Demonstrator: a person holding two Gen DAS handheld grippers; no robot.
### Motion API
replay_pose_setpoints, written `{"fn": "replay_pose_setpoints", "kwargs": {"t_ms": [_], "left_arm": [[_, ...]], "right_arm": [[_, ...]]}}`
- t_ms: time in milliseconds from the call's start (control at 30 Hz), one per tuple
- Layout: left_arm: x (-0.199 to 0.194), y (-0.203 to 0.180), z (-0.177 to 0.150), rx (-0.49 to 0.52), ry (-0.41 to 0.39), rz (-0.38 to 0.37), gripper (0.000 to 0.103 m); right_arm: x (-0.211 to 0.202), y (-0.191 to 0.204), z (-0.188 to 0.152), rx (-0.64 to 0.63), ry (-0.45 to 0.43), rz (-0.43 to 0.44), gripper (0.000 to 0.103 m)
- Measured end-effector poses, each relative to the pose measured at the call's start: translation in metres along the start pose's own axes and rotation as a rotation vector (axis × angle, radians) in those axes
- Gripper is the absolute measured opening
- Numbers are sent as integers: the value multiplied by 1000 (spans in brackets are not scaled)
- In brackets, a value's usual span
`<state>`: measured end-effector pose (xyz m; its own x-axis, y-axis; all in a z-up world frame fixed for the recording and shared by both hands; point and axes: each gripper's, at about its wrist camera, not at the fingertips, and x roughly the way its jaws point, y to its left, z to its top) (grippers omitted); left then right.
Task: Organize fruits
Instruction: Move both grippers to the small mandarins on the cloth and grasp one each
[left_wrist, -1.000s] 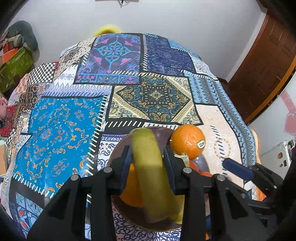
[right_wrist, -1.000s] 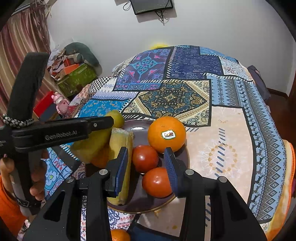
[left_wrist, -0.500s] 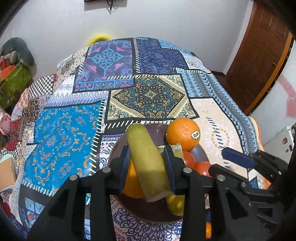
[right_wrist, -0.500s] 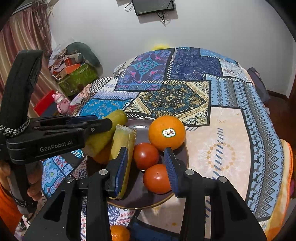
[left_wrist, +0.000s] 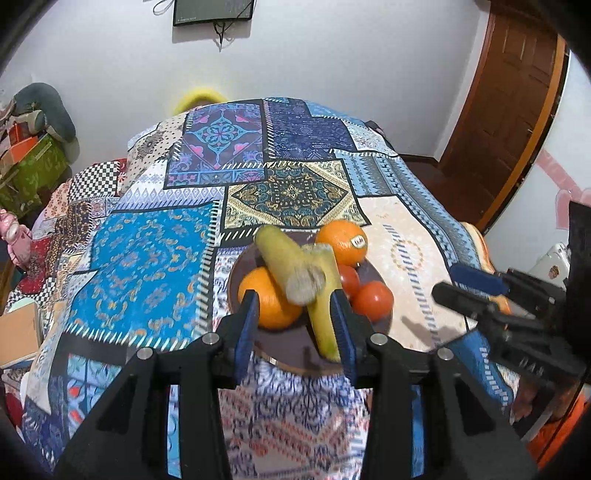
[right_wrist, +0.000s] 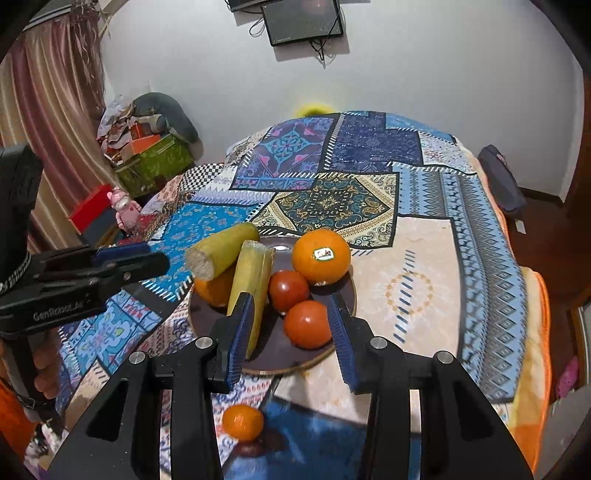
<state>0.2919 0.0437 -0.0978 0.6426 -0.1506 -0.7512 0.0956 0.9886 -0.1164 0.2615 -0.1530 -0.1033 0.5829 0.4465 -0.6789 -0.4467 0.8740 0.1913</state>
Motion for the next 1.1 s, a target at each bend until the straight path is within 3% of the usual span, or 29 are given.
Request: {"fn": "replay_pose_setpoints", "kwargs": {"t_ms": [467, 1100], "left_arm": [[-39, -10, -67, -23, -16, 2, 58], [-5, -56, -114, -2, 91, -54, 62]], "right_arm": [[-41, -4, -45, -4, -1, -72, 50], [-40, -36, -133, 114, 172, -124, 52]]}}
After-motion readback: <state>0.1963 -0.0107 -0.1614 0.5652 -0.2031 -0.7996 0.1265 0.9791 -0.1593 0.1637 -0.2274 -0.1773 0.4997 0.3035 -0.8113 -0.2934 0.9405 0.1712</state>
